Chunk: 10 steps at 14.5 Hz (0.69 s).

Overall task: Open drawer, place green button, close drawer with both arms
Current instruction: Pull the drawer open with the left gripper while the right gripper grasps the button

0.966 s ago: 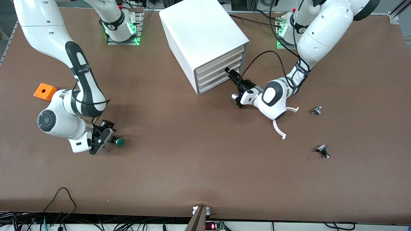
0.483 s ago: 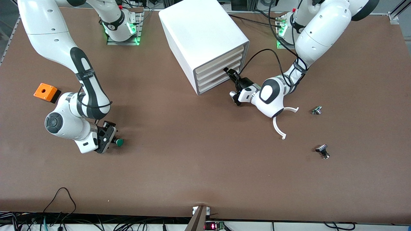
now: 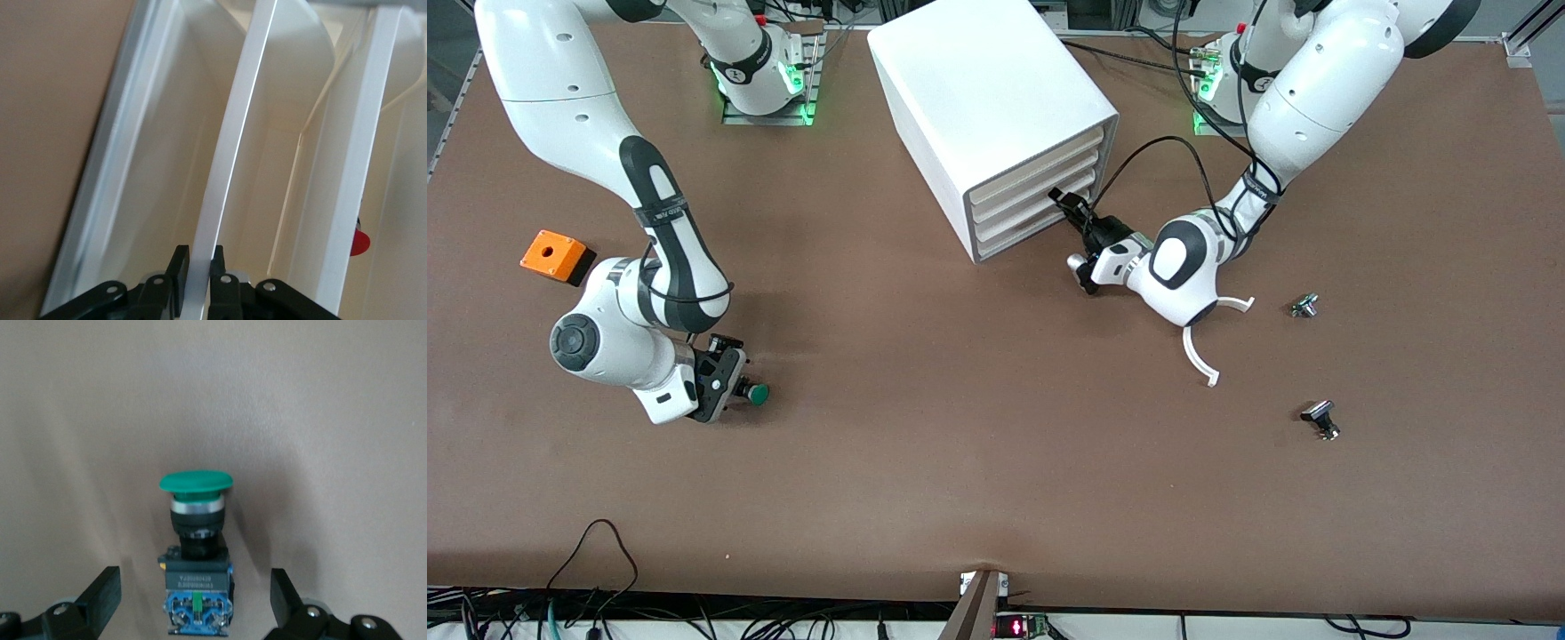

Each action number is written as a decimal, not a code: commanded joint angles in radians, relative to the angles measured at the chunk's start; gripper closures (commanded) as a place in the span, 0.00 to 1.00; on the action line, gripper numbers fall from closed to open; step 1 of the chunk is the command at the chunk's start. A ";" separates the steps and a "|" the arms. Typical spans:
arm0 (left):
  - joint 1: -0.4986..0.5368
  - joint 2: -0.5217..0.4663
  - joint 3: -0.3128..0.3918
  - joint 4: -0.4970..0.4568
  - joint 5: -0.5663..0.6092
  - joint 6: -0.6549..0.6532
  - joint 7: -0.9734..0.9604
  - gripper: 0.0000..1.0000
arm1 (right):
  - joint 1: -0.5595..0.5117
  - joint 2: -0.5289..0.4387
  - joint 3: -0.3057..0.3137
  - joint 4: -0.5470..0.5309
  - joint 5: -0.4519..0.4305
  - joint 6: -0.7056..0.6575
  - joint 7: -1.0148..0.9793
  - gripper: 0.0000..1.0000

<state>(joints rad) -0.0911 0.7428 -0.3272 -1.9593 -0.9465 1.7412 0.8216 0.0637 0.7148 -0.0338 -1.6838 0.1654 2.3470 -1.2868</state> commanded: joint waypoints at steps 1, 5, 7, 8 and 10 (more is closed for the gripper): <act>0.034 -0.013 0.075 0.032 -0.012 0.007 -0.013 1.00 | -0.016 -0.002 0.005 -0.011 0.009 0.014 -0.029 0.17; 0.040 -0.014 0.158 0.128 -0.009 0.007 -0.022 1.00 | -0.016 -0.001 0.006 -0.010 0.009 0.011 -0.023 0.68; 0.045 -0.014 0.184 0.161 -0.008 0.007 -0.025 1.00 | -0.013 -0.002 0.006 -0.004 0.009 0.008 -0.006 0.77; 0.047 -0.014 0.191 0.166 -0.008 0.007 -0.025 1.00 | -0.016 -0.003 0.006 -0.002 0.014 0.006 -0.003 0.78; 0.059 -0.017 0.192 0.168 -0.020 0.007 -0.029 0.55 | -0.016 -0.015 0.006 0.009 0.019 0.011 -0.008 0.82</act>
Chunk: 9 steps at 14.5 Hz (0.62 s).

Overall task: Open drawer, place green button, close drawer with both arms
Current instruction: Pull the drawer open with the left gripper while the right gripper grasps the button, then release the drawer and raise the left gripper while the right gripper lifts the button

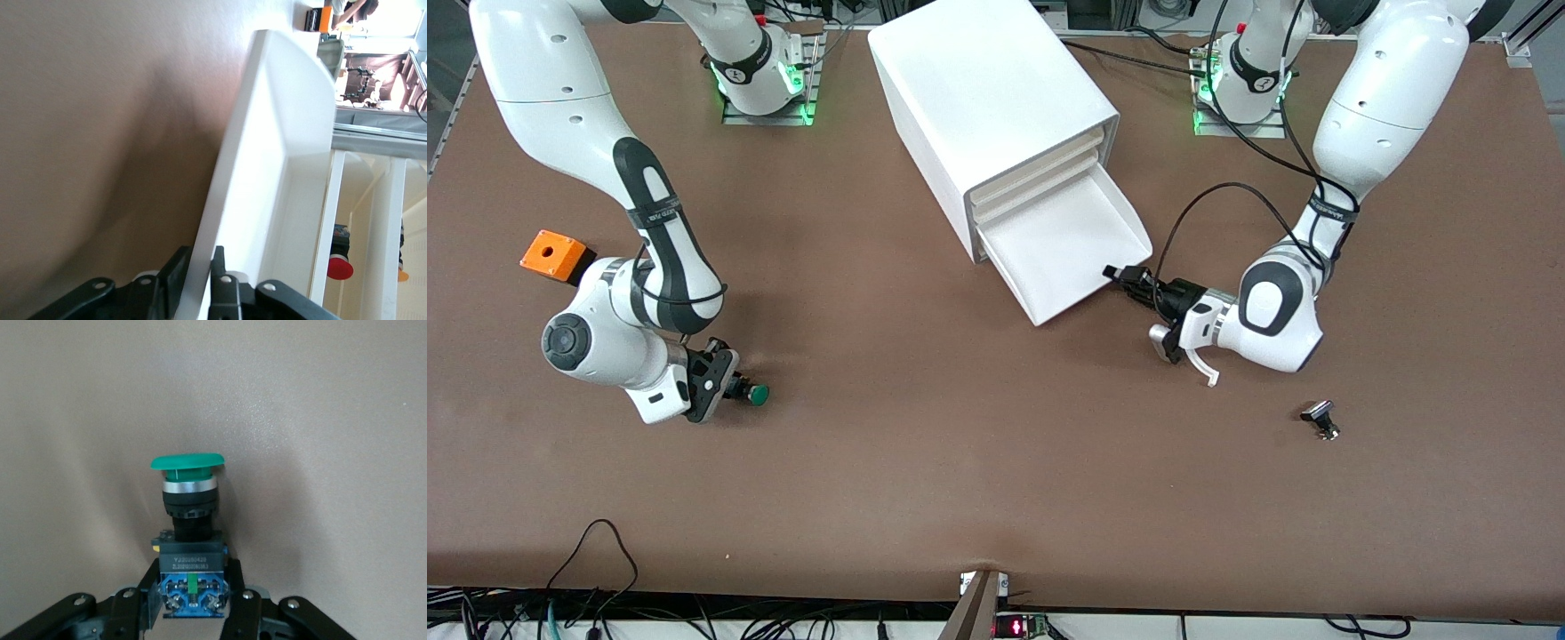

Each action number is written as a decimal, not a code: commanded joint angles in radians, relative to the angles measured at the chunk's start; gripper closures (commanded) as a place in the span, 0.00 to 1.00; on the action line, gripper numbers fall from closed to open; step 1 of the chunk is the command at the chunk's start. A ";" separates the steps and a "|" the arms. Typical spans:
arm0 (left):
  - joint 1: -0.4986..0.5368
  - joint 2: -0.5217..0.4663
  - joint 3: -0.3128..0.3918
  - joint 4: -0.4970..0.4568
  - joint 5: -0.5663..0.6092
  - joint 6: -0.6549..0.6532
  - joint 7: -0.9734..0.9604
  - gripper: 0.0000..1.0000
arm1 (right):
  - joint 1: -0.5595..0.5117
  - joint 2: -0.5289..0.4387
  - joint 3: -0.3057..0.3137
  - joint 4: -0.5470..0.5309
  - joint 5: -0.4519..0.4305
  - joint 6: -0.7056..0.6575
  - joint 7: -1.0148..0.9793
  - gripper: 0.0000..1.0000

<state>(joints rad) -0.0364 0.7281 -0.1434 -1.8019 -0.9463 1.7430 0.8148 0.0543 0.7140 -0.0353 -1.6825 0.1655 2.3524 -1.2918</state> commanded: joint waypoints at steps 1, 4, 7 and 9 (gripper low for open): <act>0.009 -0.016 0.008 0.009 -0.023 0.007 -0.008 0.01 | -0.004 -0.022 0.009 0.026 0.020 0.001 -0.006 0.82; 0.021 -0.074 0.008 0.004 -0.015 0.012 -0.019 0.00 | -0.004 -0.060 0.041 0.079 0.028 -0.022 0.020 0.83; 0.020 -0.198 0.007 0.004 0.132 0.175 -0.013 0.00 | -0.001 -0.088 0.075 0.127 0.017 -0.100 0.156 0.83; 0.013 -0.313 0.001 0.007 0.361 0.246 -0.020 0.00 | 0.013 -0.096 0.080 0.156 0.016 -0.134 0.222 0.83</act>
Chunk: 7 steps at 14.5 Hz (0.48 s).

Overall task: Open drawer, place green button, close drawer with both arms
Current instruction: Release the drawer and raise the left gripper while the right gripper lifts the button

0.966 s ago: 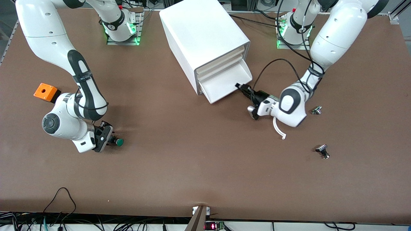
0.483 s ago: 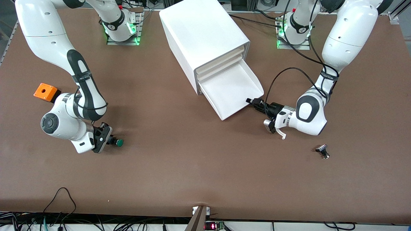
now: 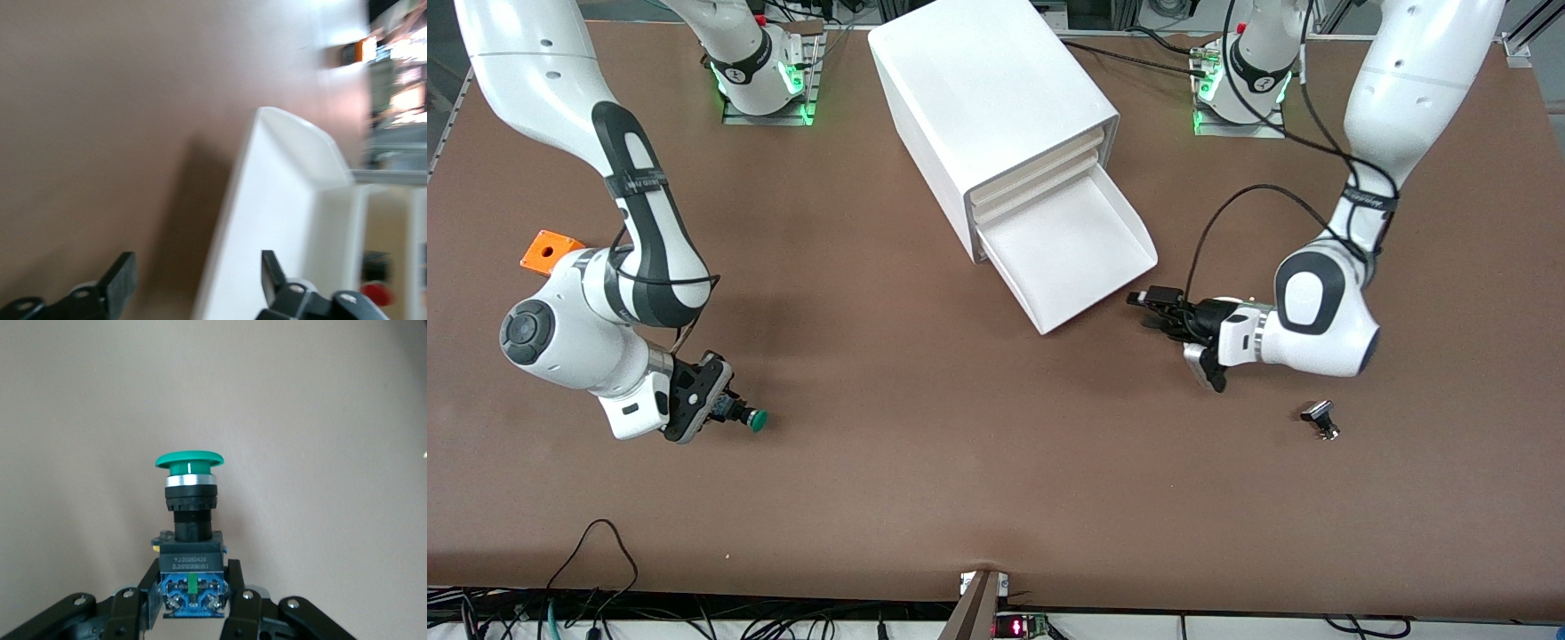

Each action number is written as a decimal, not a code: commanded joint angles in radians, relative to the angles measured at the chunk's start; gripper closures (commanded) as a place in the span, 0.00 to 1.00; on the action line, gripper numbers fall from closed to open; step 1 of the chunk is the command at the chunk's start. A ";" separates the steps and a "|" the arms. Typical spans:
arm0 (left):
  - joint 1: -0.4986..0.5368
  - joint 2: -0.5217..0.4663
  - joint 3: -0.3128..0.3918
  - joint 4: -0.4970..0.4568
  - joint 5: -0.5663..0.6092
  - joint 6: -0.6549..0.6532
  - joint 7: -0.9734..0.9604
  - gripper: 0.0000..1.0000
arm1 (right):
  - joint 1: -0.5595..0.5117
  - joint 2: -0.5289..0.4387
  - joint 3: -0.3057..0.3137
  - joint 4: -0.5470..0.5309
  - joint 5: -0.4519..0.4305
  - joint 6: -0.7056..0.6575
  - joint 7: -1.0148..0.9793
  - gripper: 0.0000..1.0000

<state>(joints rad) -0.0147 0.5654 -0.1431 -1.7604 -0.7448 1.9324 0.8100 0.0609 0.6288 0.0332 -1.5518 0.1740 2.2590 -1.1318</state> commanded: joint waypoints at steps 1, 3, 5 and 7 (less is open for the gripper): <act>-0.005 -0.206 0.002 -0.034 0.230 0.078 -0.015 0.00 | 0.023 -0.015 0.011 0.039 0.007 -0.048 0.094 0.83; 0.018 -0.313 0.010 -0.037 0.295 0.131 -0.015 0.00 | 0.072 -0.015 0.011 0.077 0.008 -0.084 0.185 0.83; 0.041 -0.404 0.020 -0.053 0.361 0.134 -0.018 0.00 | 0.138 -0.015 0.011 0.093 0.004 -0.096 0.282 0.83; 0.068 -0.496 0.022 -0.076 0.431 0.081 -0.041 0.00 | 0.204 -0.015 0.010 0.110 0.002 -0.102 0.372 0.83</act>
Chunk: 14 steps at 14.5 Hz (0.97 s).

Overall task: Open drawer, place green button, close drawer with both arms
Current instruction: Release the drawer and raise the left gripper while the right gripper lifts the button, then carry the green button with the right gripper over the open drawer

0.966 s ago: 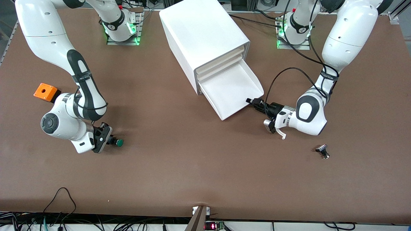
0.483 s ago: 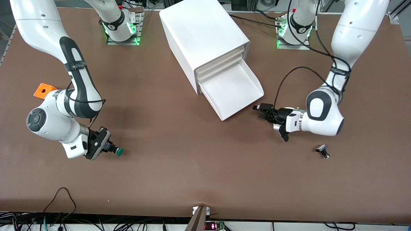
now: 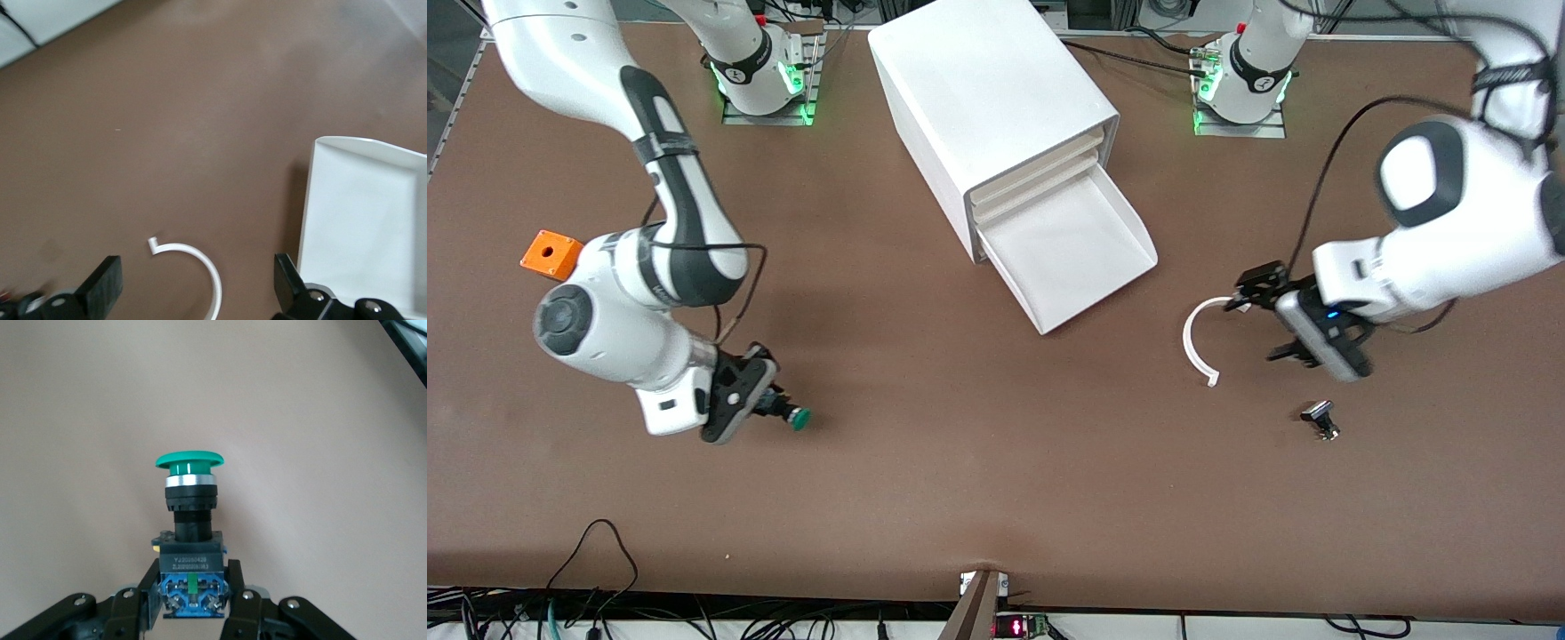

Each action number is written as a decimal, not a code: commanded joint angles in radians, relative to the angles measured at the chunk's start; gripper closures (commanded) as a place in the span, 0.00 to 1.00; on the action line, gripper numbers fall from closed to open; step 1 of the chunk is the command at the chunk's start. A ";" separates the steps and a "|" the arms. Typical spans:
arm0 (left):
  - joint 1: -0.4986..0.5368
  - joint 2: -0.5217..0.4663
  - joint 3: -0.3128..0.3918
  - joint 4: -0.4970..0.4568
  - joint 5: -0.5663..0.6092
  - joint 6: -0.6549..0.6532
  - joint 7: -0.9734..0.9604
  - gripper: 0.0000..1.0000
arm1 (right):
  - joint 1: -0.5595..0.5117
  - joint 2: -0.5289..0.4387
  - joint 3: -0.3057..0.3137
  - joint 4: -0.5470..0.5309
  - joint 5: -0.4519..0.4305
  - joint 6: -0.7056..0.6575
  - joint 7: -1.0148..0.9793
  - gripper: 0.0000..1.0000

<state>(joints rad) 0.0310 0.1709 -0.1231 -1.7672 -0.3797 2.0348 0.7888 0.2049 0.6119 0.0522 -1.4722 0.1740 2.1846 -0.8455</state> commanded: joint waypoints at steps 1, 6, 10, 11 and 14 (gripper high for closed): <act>0.026 -0.129 0.009 -0.066 0.097 -0.071 -0.051 0.00 | 0.088 0.002 -0.009 0.039 0.002 -0.029 0.124 0.83; 0.027 -0.220 0.011 0.023 0.278 -0.298 -0.334 0.00 | 0.243 0.006 -0.009 0.046 0.002 -0.052 0.200 0.83; 0.024 -0.186 -0.004 0.141 0.372 -0.455 -0.635 0.00 | 0.369 0.005 -0.009 0.047 -0.007 -0.058 0.206 0.83; 0.018 -0.183 -0.007 0.153 0.401 -0.465 -0.699 0.00 | 0.405 0.005 -0.009 0.049 -0.016 -0.060 0.206 0.83; 0.027 -0.177 0.000 0.147 0.412 -0.470 -0.752 0.00 | 0.508 0.011 -0.012 0.113 -0.030 -0.075 0.215 0.83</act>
<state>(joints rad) 0.0534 -0.0406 -0.1254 -1.6582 0.0042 1.5910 0.0782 0.6591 0.6127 0.0539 -1.4259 0.1633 2.1482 -0.6487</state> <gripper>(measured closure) 0.000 0.586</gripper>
